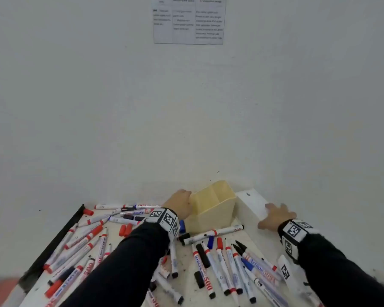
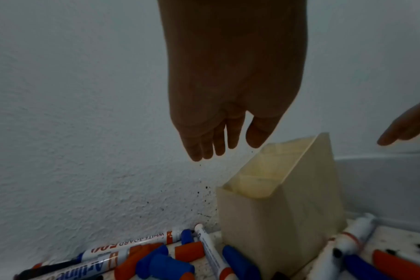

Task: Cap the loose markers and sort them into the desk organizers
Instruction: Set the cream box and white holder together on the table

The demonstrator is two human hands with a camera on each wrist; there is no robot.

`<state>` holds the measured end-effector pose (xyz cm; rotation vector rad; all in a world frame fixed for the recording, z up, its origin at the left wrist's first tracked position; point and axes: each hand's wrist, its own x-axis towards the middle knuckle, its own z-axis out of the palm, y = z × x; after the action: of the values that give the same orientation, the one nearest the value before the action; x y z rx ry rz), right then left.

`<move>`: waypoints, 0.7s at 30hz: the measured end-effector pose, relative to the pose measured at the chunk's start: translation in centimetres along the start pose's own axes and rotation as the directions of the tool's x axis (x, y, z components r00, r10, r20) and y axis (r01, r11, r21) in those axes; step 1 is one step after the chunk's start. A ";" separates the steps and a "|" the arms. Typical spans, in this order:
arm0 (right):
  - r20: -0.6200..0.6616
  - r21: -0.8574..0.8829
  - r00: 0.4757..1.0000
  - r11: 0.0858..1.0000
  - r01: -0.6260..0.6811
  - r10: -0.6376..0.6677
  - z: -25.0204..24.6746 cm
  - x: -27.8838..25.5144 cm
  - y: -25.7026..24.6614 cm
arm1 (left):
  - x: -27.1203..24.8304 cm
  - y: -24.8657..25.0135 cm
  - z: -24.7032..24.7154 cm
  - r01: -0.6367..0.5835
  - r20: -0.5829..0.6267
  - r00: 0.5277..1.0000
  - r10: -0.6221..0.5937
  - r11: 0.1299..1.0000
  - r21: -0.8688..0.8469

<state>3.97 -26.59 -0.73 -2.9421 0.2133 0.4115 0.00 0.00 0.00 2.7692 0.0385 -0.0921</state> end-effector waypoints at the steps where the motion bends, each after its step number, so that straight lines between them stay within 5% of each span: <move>1: 0.018 -0.012 1.000 1.000 -0.023 0.023 0.4 0.4 0.1 | 0.7 -0.1 0.4 0.005 0.013 1.000 -0.005 1.000 0.011; 8: 0.035 0.077 0.999 0.997 -0.009 0.007 0.6 1.8 -0.4 | 4.1 -0.7 1.7 0.062 0.093 0.993 -0.073 0.992 0.106; 14: 0.093 0.064 0.993 0.995 0.072 -0.078 0.3 0.5 -0.7 | 5.0 -1.2 2.0 0.075 0.015 0.997 -0.077 0.991 0.106; 21: 0.005 0.259 0.999 0.965 0.046 -0.049 0.8 -0.2 -1.0 | 4.8 -0.6 2.0 0.136 -0.132 0.983 -0.124 0.987 0.083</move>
<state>3.70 -25.45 -1.28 -2.6823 0.1794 0.3630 4.64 -0.08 -2.37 2.8587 0.2552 0.0493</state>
